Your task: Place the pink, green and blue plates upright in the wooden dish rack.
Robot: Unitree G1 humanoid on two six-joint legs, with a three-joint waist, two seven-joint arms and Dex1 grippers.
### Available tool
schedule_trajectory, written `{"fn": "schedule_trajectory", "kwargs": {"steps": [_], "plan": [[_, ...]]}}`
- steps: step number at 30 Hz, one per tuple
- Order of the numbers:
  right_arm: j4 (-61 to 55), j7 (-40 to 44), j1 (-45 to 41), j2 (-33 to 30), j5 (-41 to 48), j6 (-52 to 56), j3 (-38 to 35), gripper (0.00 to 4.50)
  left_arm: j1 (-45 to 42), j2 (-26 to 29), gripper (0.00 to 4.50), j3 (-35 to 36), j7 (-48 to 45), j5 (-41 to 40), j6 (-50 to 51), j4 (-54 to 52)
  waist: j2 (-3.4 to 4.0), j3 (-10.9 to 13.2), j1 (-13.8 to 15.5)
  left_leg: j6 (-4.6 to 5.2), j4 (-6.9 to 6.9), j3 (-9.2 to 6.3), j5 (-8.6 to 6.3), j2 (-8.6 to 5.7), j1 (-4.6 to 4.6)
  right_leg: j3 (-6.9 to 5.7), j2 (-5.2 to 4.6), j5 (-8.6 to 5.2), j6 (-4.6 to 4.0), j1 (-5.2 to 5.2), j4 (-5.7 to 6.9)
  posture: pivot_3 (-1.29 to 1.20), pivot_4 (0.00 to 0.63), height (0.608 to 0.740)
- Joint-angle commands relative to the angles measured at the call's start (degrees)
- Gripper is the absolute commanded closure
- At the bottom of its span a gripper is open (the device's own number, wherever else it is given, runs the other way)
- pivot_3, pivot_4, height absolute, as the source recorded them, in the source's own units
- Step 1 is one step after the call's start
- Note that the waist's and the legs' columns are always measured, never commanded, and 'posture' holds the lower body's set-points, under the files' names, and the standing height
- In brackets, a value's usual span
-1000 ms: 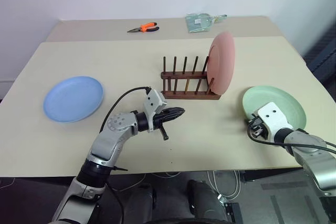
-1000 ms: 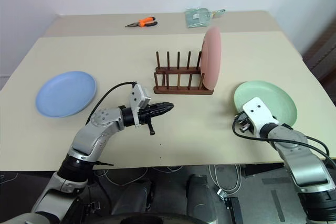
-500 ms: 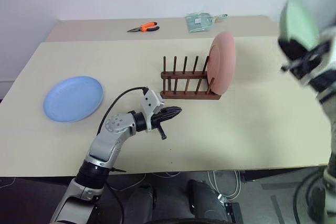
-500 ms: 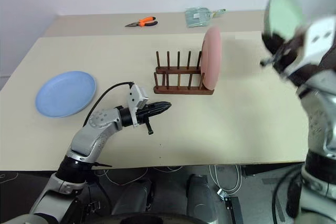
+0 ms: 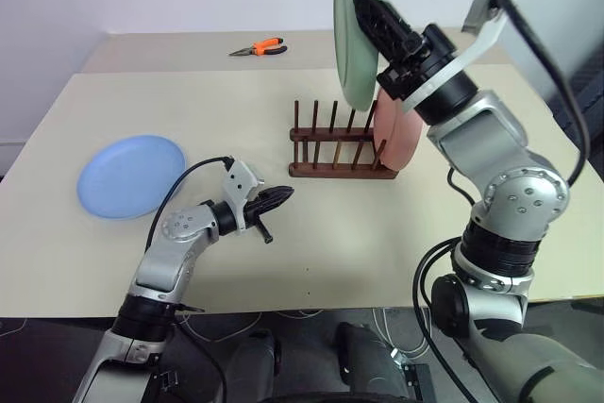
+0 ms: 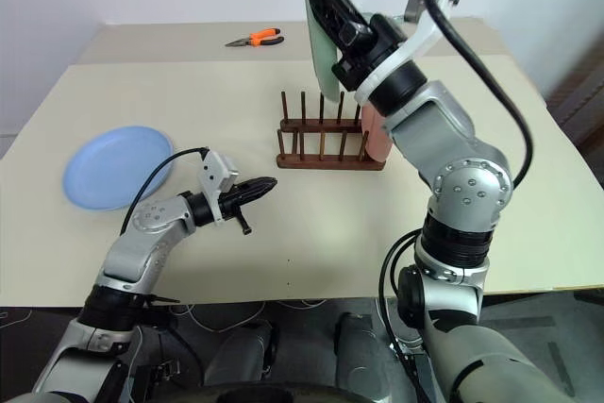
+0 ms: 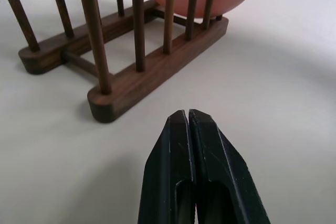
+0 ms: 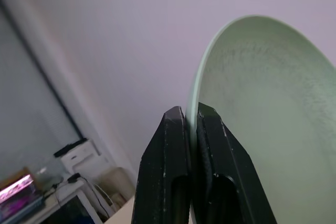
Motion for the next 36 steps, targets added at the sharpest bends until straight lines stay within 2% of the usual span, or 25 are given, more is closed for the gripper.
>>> {"fn": "schedule_trajectory", "kwargs": {"steps": [1,10,24,35,36], "plan": [[0.9,-1.7,0.0,1.1,2.4,-1.6,-1.7,4.45,0.3,0.0,4.47,0.9,0.4,-0.7,-0.3,-3.6,0.02,0.0,-0.2,0.0,-0.01,0.02,0.0,0.01,0.0,0.0,0.0,0.0,0.0,-0.04,0.03,0.0,0.15,0.74],[4.9,-2.4,0.5,2.2,4.5,-1.1,-1.8,4.45,0.1,-0.7,4.47,0.2,0.6,-0.5,-0.1,-3.4,0.06,0.0,-0.5,0.01,-0.05,0.09,0.0,0.06,0.03,0.01,0.04,0.01,0.0,-0.11,0.11,0.0,0.15,0.74],[2.7,-4.8,-2.7,1.6,9.4,-1.6,-2.2,4.45,0.6,-0.6,4.47,-0.1,0.4,-0.7,0.3,-4.2,0.06,0.0,-0.5,0.01,-0.05,0.09,0.0,0.06,0.03,0.02,0.04,0.01,0.0,-0.13,0.12,0.0,0.15,0.74],[10.3,-3.6,-1.0,3.1,5.4,-3.6,-0.9,4.45,0.9,-0.6,4.47,0.2,0.8,-0.9,1.3,-5.2,0.06,0.0,-0.4,0.01,-0.04,0.11,0.0,0.06,0.02,0.03,0.04,0.01,-0.01,-0.13,0.11,0.0,0.15,0.74],[11.2,-3.3,-1.3,3.0,4.6,-3.9,-0.8,4.16,1.1,-0.5,4.47,0.4,0.8,-1.0,1.6,-5.5,0.07,0.0,-0.4,0.01,-0.04,0.11,0.0,0.06,0.01,0.03,0.04,0.01,-0.01,-0.13,0.11,0.0,0.15,0.74]]}}
